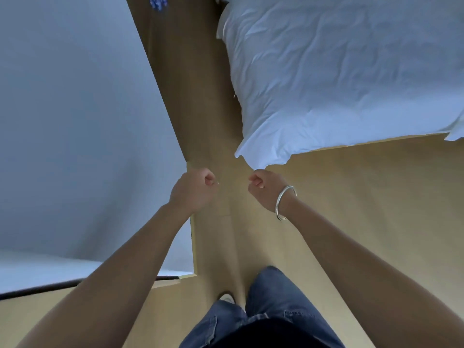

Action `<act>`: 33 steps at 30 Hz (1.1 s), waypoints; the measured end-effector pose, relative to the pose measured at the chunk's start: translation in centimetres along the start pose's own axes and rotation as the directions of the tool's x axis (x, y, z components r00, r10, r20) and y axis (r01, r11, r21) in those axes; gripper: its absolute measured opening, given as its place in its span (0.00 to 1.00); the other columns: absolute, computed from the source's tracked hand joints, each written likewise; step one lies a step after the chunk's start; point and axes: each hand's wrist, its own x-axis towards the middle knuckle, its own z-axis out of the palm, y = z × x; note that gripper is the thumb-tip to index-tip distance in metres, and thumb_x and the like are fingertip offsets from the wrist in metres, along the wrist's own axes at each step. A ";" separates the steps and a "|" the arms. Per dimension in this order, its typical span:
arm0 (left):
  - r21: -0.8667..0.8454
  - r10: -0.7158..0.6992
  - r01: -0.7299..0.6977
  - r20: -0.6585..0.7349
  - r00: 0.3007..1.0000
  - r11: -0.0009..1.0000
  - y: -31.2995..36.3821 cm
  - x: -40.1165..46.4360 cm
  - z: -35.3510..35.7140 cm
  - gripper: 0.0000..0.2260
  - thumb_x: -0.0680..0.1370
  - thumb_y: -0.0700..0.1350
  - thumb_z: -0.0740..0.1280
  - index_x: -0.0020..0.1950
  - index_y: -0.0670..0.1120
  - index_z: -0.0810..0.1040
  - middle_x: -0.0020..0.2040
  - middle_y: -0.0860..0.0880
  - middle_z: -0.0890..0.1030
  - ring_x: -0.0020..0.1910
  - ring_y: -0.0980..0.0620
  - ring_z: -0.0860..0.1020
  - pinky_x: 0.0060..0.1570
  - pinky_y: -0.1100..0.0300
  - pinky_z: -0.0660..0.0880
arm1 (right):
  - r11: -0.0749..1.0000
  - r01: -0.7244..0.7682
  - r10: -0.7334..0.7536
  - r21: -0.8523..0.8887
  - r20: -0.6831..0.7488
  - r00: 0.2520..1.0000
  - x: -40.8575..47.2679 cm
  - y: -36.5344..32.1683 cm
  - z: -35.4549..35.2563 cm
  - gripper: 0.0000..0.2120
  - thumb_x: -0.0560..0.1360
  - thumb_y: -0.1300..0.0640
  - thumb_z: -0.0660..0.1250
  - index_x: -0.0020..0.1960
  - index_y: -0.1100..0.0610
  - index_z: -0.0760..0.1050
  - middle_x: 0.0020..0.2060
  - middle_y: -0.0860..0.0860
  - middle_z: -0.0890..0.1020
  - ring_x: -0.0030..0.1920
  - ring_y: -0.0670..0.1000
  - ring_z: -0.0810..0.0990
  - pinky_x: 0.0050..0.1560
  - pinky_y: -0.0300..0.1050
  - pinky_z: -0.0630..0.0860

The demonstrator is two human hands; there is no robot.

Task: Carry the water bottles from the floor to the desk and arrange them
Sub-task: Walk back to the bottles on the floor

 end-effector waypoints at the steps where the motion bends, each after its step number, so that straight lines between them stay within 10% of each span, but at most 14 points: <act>1: -0.003 -0.003 0.003 0.005 1.000 1.000 0.2 1.5 0.0 0.07 0.76 0.48 0.65 0.52 0.49 0.77 0.49 0.55 0.79 0.48 0.54 0.76 0.49 0.59 0.73 | 1.000 -0.013 0.013 -0.003 0.001 1.000 1.3 0.1 -0.4 0.09 0.73 0.58 0.61 0.51 0.59 0.75 0.38 0.49 0.73 0.41 0.51 0.73 0.50 0.50 0.76; 33: -0.079 -0.147 0.141 -0.065 0.987 0.987 4.9 50.6 -11.3 0.10 0.76 0.48 0.63 0.55 0.48 0.78 0.50 0.53 0.81 0.48 0.54 0.78 0.51 0.54 0.77 | 0.998 0.063 -0.066 0.030 0.113 0.991 51.7 -7.4 -12.8 0.08 0.75 0.58 0.62 0.53 0.56 0.76 0.45 0.48 0.77 0.46 0.47 0.75 0.49 0.37 0.70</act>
